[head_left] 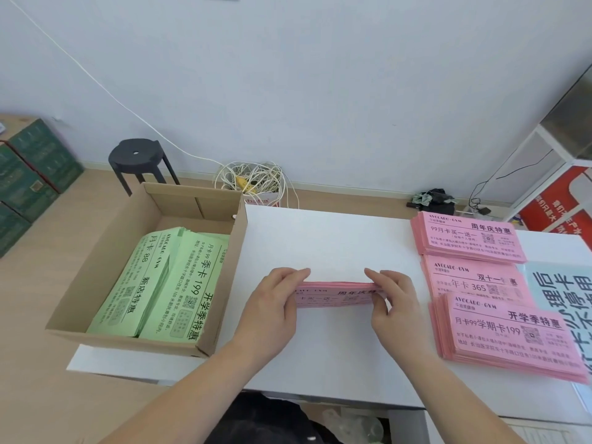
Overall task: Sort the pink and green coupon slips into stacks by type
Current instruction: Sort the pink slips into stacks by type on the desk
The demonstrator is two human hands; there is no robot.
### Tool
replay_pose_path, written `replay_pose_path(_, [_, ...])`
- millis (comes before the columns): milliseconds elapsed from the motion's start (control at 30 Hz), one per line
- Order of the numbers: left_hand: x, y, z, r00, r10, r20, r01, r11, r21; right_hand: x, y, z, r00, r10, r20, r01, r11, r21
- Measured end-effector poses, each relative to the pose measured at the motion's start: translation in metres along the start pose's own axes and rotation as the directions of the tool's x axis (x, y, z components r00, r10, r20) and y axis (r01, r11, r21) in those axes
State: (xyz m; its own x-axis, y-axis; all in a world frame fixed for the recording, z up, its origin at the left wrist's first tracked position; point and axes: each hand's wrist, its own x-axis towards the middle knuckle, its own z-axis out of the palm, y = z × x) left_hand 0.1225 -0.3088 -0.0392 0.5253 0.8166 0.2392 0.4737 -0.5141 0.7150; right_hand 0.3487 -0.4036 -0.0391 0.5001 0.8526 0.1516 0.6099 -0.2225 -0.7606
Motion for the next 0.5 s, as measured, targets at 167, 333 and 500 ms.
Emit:
replay_pose_path(167, [-0.006,-0.005,0.009,0.992,0.045,0.117,-0.067,0.978,0.197,-0.003,-0.001,0.002,0.995,0.079,0.061,-0.080,0.997,0.004])
replay_pose_path(333, [-0.004,-0.009,0.007,0.992,-0.082,0.096,0.069,0.988,0.140,0.005,0.004,0.003,0.993,0.078,0.087,-0.076,0.997,-0.028])
replay_pose_path(500, [-0.003,-0.005,0.011,0.985,-0.125,0.118,0.106,0.983,0.153,0.009,0.002,0.010,0.994,0.101,0.041,-0.099,0.994,-0.049])
